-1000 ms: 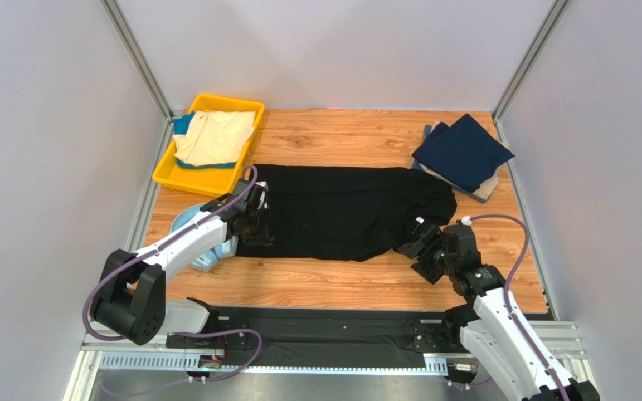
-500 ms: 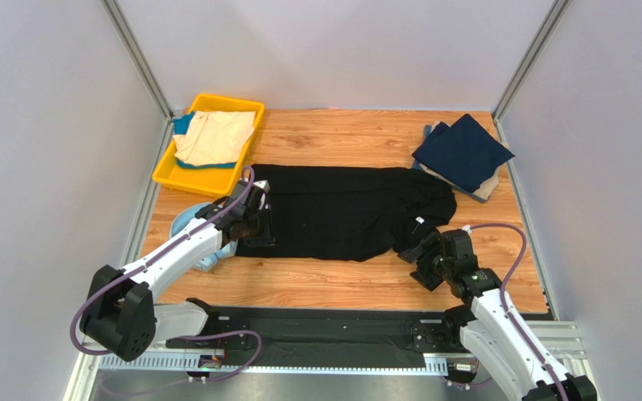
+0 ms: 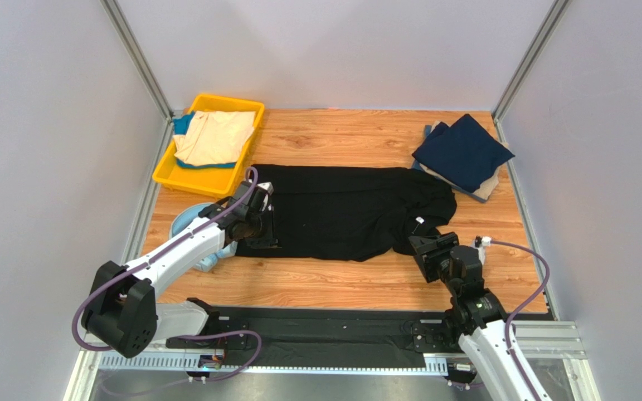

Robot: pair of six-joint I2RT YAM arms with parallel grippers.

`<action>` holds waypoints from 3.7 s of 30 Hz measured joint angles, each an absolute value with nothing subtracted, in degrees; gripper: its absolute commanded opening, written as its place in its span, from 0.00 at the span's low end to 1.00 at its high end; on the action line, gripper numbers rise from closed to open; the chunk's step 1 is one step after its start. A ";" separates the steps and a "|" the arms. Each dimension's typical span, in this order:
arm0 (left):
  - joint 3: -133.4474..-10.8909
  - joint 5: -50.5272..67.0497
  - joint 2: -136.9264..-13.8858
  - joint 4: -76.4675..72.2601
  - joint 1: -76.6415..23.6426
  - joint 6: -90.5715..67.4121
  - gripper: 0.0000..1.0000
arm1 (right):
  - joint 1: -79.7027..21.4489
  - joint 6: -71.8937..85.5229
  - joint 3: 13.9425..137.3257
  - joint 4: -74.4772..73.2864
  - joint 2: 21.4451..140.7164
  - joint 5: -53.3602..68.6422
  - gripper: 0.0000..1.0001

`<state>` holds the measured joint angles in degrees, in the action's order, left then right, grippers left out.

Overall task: Fold and stack the t-shirts
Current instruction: Grap the side of the flattened tshirt closest away from the robot with both arms

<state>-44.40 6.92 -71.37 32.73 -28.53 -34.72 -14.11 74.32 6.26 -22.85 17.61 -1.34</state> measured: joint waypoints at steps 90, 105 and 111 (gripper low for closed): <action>-43.24 5.78 -78.22 32.32 -31.16 -33.93 0.25 | -17.89 23.94 78.22 -40.73 90.80 -4.69 0.79; -43.24 7.25 -81.34 30.37 -32.23 -33.95 0.24 | -5.91 26.48 57.78 -43.68 87.29 -8.38 0.79; -43.22 7.25 -81.34 30.22 -32.27 -33.93 0.24 | -5.52 27.73 57.43 -41.87 91.85 -6.94 0.79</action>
<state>-43.22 7.25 -81.34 30.22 -32.27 -33.93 -5.52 27.73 57.43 -41.87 91.85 -6.94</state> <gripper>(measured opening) 0.242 0.792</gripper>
